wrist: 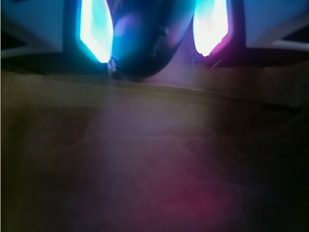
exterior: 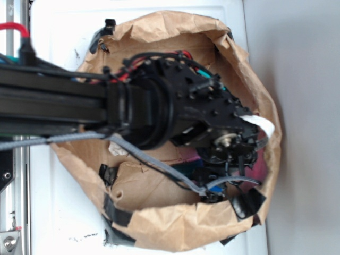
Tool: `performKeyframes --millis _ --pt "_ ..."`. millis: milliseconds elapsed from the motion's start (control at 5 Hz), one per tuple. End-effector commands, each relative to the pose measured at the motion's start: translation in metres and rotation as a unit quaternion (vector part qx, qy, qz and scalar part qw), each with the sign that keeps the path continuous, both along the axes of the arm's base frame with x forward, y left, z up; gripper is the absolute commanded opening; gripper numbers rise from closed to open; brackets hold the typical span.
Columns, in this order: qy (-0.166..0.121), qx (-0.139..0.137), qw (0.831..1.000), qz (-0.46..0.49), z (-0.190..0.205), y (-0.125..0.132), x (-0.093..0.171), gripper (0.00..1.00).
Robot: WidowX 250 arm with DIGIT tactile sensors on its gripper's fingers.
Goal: Grab the plastic pickle.
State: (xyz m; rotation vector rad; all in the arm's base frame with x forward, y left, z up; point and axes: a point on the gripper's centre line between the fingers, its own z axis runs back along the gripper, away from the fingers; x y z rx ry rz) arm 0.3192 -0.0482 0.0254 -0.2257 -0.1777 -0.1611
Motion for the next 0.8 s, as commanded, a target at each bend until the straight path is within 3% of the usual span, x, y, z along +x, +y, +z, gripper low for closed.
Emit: performKeyframes --millis 0,200,400,600 --pt "-0.099 -0.08 0.992 0.021 0.094 0.038 -0.039 0.0" --pt "-0.119 -0.094 0.987 0.056 0.132 0.065 -0.055 0.0" --pt "-0.082 -0.085 0.991 0.057 0.153 0.078 -0.05 0.0" --pt "-0.075 -0.02 0.995 0.063 0.156 0.073 -0.054 0.73"
